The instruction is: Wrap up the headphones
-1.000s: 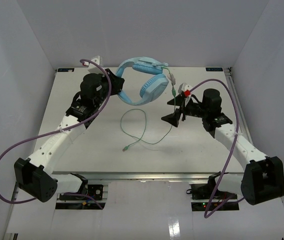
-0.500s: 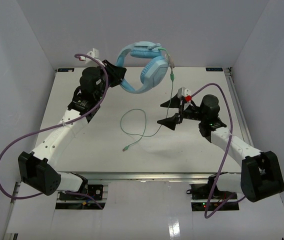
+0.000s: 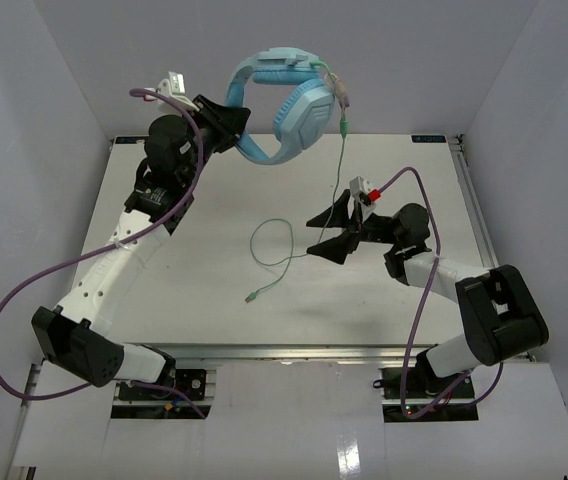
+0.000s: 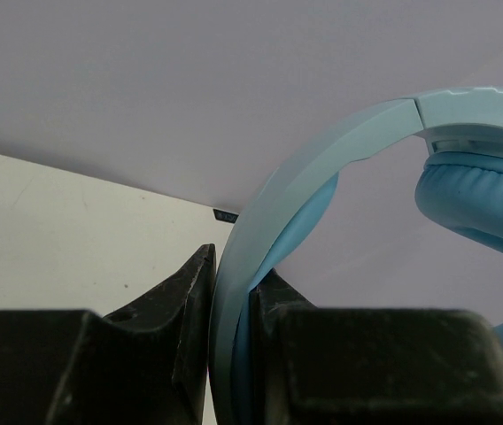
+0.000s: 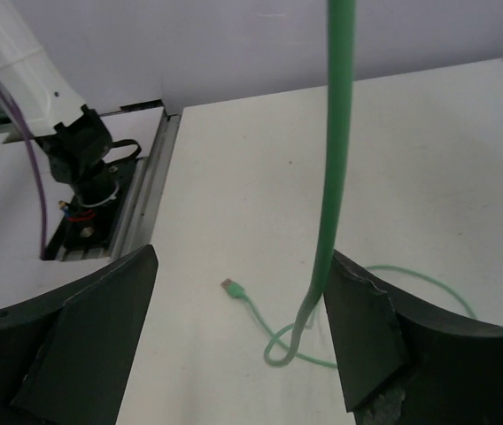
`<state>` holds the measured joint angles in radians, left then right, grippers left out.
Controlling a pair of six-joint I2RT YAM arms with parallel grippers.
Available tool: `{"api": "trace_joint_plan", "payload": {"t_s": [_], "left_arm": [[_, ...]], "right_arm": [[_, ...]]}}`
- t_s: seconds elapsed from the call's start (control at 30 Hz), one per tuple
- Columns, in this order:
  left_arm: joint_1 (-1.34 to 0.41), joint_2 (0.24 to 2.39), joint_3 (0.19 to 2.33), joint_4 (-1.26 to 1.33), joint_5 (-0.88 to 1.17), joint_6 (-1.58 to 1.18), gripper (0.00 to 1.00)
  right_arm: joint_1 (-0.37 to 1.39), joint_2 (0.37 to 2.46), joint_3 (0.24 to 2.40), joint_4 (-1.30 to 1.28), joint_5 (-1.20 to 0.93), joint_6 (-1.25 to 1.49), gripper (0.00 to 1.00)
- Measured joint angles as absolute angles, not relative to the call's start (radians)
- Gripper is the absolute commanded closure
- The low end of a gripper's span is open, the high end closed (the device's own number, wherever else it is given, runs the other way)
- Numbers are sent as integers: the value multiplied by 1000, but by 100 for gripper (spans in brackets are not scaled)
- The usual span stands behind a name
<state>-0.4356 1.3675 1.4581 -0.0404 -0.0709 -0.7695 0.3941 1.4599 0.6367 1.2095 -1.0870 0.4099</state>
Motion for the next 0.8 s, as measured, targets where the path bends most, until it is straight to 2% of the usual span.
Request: {"api": "trace_joint_plan", "payload": {"t_s": [0.27, 0.5, 0.8], "left_arm": [[-415, 1371, 1510, -44, -71, -799, 100], [-380, 1391, 1510, -44, -54, -842, 100], [-368, 1402, 1510, -44, -32, -869, 100]], "right_arm": [[452, 1519, 578, 1267, -1133, 541, 29], [532, 1522, 582, 1287, -1128, 561, 28], [539, 1592, 692, 1298, -1097, 620, 29]]}}
